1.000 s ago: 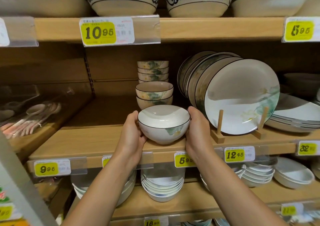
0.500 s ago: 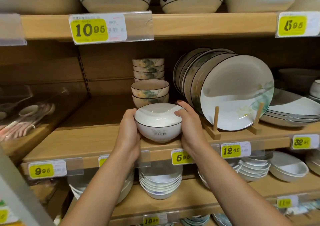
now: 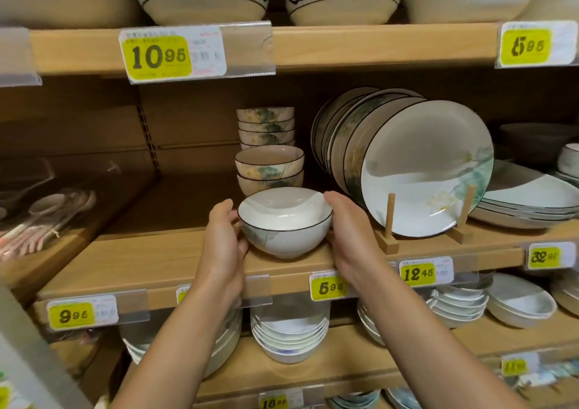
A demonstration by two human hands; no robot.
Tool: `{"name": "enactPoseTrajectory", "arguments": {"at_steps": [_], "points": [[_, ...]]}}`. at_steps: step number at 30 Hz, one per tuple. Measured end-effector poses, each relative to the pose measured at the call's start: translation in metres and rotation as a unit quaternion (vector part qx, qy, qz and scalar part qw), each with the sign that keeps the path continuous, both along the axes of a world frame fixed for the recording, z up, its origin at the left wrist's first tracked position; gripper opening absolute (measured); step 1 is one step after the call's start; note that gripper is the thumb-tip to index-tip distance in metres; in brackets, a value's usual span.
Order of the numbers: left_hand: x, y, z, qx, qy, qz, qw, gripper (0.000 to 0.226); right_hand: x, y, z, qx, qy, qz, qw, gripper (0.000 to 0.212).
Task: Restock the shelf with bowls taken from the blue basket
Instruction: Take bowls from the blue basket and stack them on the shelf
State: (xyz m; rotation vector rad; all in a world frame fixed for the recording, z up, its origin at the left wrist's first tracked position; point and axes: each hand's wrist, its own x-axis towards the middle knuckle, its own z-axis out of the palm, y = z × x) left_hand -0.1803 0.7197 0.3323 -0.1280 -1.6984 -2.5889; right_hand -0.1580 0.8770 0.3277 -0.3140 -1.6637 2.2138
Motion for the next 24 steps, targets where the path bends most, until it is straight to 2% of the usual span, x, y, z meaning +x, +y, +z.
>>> {"name": "enactPoseTrajectory", "arguments": {"at_steps": [4, 6, 8, 10, 12, 14, 15, 18, 19, 24], "points": [[-0.006, 0.009, 0.014, -0.036, -0.023, -0.043, 0.998, 0.040, 0.007, -0.019, -0.008, 0.071, 0.024, -0.044, 0.996, 0.073], [-0.003, 0.011, 0.009, -0.039, -0.012, -0.064, 0.997, 0.049, 0.001, -0.020, -0.007, 0.082, 0.017, -0.053, 0.995, 0.066], [0.003, 0.009, 0.000, -0.028, 0.014, -0.058, 0.998, 0.050, -0.006, -0.013, 0.001, 0.039, 0.007, -0.021, 0.999, 0.043], [0.009, 0.004, -0.006, -0.024, 0.023, -0.029, 0.999, 0.041, -0.010, -0.005, 0.003, 0.004, 0.005, 0.004, 1.000, 0.023], [0.007, -0.002, -0.006, -0.018, 0.015, 0.015, 1.000, 0.023, -0.010, -0.001, -0.001, 0.012, 0.006, -0.015, 1.000, 0.016], [0.003, -0.007, 0.001, -0.031, 0.003, 0.043, 0.999, 0.027, -0.008, 0.000, -0.007, 0.030, 0.022, -0.030, 0.999, 0.013], [0.001, -0.008, 0.004, -0.036, -0.001, 0.030, 0.999, 0.032, -0.006, -0.003, -0.008, 0.041, 0.028, -0.022, 0.999, 0.018], [0.006, -0.001, 0.006, -0.061, 0.004, -0.075, 0.995, 0.048, -0.004, -0.012, -0.005, 0.059, 0.027, -0.007, 0.998, 0.059], [0.008, 0.003, 0.004, -0.061, 0.005, -0.091, 0.994, 0.051, -0.005, -0.014, -0.004, 0.061, 0.027, -0.009, 0.998, 0.064], [0.020, 0.006, 0.002, -0.018, 0.040, -0.079, 0.996, 0.052, -0.008, -0.019, -0.001, -0.008, 0.031, -0.010, 0.999, 0.053]]}}
